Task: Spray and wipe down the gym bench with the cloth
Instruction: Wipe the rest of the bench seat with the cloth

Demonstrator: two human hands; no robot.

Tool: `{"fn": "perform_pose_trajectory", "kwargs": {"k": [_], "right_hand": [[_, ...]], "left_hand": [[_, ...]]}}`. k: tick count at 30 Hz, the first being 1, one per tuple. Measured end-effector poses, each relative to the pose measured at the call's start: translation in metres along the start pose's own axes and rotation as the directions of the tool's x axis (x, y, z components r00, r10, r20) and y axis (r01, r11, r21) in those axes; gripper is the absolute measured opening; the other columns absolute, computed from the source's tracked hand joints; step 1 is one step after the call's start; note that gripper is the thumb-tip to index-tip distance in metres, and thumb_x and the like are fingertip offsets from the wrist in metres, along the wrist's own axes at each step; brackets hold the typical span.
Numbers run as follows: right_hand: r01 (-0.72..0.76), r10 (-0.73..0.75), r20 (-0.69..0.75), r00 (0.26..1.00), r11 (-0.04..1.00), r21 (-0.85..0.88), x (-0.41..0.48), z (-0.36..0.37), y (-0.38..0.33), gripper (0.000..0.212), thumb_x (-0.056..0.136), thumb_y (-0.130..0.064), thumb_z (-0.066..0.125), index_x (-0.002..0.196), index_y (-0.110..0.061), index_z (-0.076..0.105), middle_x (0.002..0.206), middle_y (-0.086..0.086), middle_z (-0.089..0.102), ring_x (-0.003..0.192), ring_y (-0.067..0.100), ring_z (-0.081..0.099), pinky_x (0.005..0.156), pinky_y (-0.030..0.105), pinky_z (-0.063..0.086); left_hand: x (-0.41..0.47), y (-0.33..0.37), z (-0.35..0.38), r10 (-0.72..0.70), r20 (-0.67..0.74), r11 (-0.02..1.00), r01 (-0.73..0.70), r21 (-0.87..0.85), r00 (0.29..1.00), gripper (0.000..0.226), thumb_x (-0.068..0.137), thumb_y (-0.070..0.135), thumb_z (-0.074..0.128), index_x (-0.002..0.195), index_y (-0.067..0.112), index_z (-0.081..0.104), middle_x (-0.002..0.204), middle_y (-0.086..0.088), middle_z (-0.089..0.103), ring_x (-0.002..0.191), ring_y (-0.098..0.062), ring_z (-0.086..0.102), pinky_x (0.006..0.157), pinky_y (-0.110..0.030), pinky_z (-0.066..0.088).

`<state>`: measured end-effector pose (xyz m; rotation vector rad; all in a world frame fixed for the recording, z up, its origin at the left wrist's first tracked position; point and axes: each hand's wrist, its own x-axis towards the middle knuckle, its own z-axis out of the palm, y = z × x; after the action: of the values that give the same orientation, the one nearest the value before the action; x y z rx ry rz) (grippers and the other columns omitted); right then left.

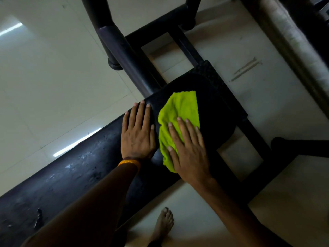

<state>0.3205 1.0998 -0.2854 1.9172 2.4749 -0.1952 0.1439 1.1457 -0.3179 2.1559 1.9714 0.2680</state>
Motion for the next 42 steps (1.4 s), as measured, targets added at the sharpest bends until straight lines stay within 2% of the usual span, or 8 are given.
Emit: {"fn": "perform_pose_trajectory", "kwargs": {"k": [5, 9, 13, 18, 24, 32, 35, 42], "right_hand": [[-0.186, 0.187, -0.072, 0.980, 0.982, 0.026, -0.001, 0.005, 0.037, 0.062, 0.102, -0.043, 0.035, 0.158, -0.017, 0.028, 0.165, 0.012, 0.026, 0.152, 0.033, 0.024, 0.121, 0.052, 0.025], [-0.423, 0.435, -0.119, 0.892, 0.899, 0.118, 0.005, 0.013, -0.012, 0.062, 0.102, -0.042, 0.037, 0.158, -0.019, 0.028, 0.166, 0.011, 0.023, 0.154, 0.032, 0.020, 0.124, 0.051, 0.018], [-0.220, 0.223, -0.024, 0.975, 0.972, 0.087, -0.042, 0.015, -0.065, 0.058, 0.104, -0.042, 0.032, 0.159, -0.024, 0.025, 0.168, 0.006, 0.017, 0.156, 0.027, 0.011, 0.124, 0.050, 0.017], [-0.071, 0.071, 0.009, 0.997, 0.997, 0.017, -0.003, 0.012, -0.040, 0.061, 0.100, -0.047, 0.036, 0.158, -0.027, 0.030, 0.167, 0.008, 0.021, 0.155, 0.031, 0.018, 0.123, 0.053, 0.019], [-0.300, 0.306, -0.044, 0.951, 0.947, 0.110, 0.097, 0.015, -0.066, 0.060, 0.100, -0.048, 0.029, 0.157, -0.029, 0.031, 0.167, 0.006, 0.021, 0.154, 0.032, 0.018, 0.123, 0.055, 0.016], [0.042, -0.060, 0.113, 0.992, 0.987, 0.157, -0.051, 0.012, -0.150, 0.055, 0.104, -0.038, 0.029, 0.158, -0.031, 0.026, 0.167, 0.003, 0.022, 0.156, 0.025, 0.016, 0.124, 0.046, 0.021], [0.140, -0.160, 0.136, 0.978, 0.979, 0.145, -0.030, 0.011, -0.131, 0.055, 0.104, -0.042, 0.029, 0.158, -0.033, 0.027, 0.167, 0.002, 0.023, 0.155, 0.026, 0.017, 0.124, 0.046, 0.020], [0.008, -0.017, 0.112, 0.994, 0.997, 0.078, 0.091, 0.021, -0.119, 0.067, 0.094, -0.054, 0.016, 0.156, -0.033, 0.031, 0.167, 0.003, 0.022, 0.156, 0.029, 0.011, 0.124, 0.052, 0.001]], "left_hand": [[-0.001, 0.001, -0.001, 0.001, 0.008, 1.000, -0.001, 0.004, 1.000, 0.064, 0.101, 0.035, 0.028, 0.160, 0.011, 0.020, 0.168, -0.009, 0.017, 0.155, -0.026, 0.014, 0.126, -0.047, 0.012], [0.000, 0.002, -0.003, 0.007, 0.006, 1.000, -0.007, -0.022, 1.000, 0.063, 0.102, 0.034, 0.028, 0.159, 0.010, 0.021, 0.167, -0.011, 0.019, 0.155, -0.027, 0.015, 0.126, -0.047, 0.013], [-0.001, 0.000, -0.006, 0.028, 0.032, 0.998, -0.026, -0.060, 0.999, 0.062, 0.103, 0.037, 0.024, 0.159, 0.008, 0.022, 0.167, -0.012, 0.019, 0.155, -0.028, 0.014, 0.126, -0.048, 0.013], [-0.009, -0.012, -0.032, 0.019, 0.060, 0.982, -0.007, -0.188, 0.998, 0.064, 0.101, 0.037, 0.022, 0.155, 0.004, 0.032, 0.163, -0.015, 0.029, 0.153, -0.032, 0.021, 0.126, -0.049, 0.012], [-0.102, -0.082, -0.048, -0.185, 0.001, 0.978, 0.185, -0.098, 0.983, 0.063, 0.102, 0.038, 0.033, 0.155, 0.006, 0.031, 0.165, -0.013, 0.025, 0.154, -0.029, 0.018, 0.126, -0.049, 0.008], [-0.173, -0.127, -0.050, -0.310, 0.000, 0.950, 0.310, -0.049, 0.951, 0.065, 0.102, 0.041, 0.028, 0.157, 0.006, 0.027, 0.166, -0.012, 0.020, 0.155, -0.027, 0.013, 0.125, -0.053, 0.011], [-0.177, -0.132, -0.046, -0.294, 0.017, 0.956, 0.294, -0.020, 0.956, 0.066, 0.102, 0.041, 0.028, 0.159, 0.007, 0.022, 0.168, -0.010, 0.015, 0.156, -0.025, 0.008, 0.125, -0.053, 0.010], [-0.179, -0.131, -0.044, -0.289, 0.019, 0.957, 0.289, 0.034, 0.957, 0.067, 0.103, 0.039, 0.030, 0.160, 0.008, 0.016, 0.169, -0.010, 0.009, 0.157, -0.025, 0.003, 0.126, -0.052, 0.008]]}}
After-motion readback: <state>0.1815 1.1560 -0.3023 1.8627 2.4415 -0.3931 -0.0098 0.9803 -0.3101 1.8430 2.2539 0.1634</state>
